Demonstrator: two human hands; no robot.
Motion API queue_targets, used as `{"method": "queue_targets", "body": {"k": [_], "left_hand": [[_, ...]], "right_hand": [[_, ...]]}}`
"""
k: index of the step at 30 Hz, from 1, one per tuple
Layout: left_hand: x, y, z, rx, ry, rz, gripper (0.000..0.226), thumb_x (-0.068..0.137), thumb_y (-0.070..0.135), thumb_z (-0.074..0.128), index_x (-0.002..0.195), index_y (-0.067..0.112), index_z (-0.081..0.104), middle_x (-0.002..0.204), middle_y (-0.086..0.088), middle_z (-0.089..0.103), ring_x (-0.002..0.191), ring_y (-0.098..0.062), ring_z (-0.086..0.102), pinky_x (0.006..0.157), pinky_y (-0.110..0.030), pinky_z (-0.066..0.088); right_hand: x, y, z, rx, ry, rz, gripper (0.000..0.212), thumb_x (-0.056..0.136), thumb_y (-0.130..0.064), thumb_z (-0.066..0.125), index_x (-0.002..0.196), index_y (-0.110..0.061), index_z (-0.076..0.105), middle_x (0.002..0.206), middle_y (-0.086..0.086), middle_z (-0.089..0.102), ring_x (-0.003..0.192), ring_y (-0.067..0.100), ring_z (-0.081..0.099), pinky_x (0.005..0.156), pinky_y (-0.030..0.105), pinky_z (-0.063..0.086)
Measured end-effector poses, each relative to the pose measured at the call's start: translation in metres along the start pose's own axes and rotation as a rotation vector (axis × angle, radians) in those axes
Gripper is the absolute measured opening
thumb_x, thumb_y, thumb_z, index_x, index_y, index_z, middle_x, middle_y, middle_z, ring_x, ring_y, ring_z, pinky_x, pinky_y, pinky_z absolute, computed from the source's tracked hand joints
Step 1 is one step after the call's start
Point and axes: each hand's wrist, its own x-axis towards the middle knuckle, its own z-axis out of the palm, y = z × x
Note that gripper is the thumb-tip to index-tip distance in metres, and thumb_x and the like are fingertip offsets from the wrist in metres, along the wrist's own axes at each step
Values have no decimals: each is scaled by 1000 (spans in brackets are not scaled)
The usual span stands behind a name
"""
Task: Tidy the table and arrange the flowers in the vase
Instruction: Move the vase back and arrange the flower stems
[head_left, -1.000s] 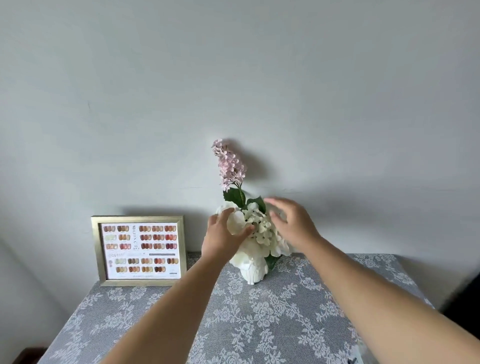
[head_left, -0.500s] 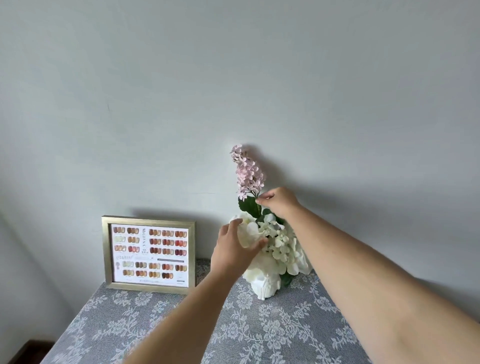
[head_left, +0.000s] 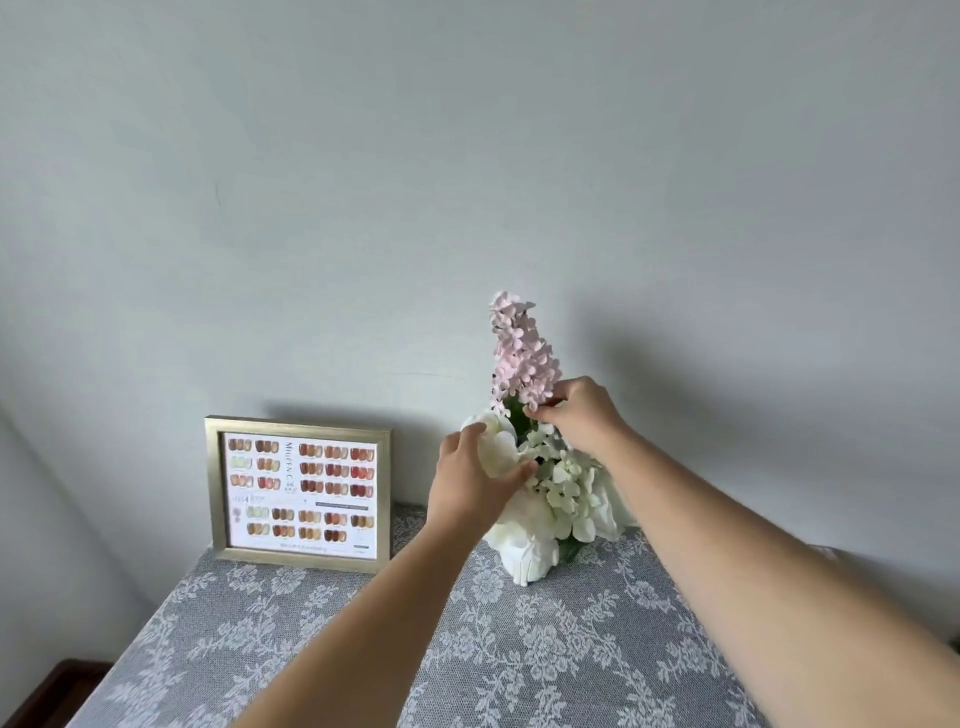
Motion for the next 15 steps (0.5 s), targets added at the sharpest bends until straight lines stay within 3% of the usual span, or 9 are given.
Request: {"method": "queue_targets", "body": {"k": [4, 8, 11, 15], "left_hand": [[1, 3, 1, 13, -14, 7, 83, 67, 58, 71, 134, 22, 38, 135, -3, 41, 113, -21, 51, 86, -29, 42], [3, -1, 1, 22, -28, 1, 85, 67, 57, 72, 134, 17, 38, 135, -5, 41, 111, -22, 51, 86, -29, 43], [5, -4, 1, 20, -14, 8, 81, 68, 48, 75, 134, 18, 39, 133, -5, 43, 107, -20, 53, 86, -28, 44], [8, -5, 3, 7, 1, 26, 73, 70, 39, 73, 133, 22, 40, 129, -3, 46, 99, -13, 50, 81, -21, 36]], "right_hand": [[-5, 4, 8, -144, -49, -7, 27, 70, -23, 78, 52, -33, 60, 59, -15, 62, 46, 6, 57, 48, 20, 43], [-7, 10, 19, -267, -66, -15, 12, 72, -25, 74, 64, -29, 67, 66, -9, 62, 63, 14, 61, 60, 24, 44], [-6, 8, 16, -249, -79, 17, 11, 72, -21, 74, 66, -26, 66, 65, -7, 61, 59, 16, 60, 56, 26, 45], [-1, 7, 9, -130, -73, 72, 20, 74, -4, 66, 67, -22, 63, 62, -3, 58, 41, 9, 48, 40, 21, 33]]}}
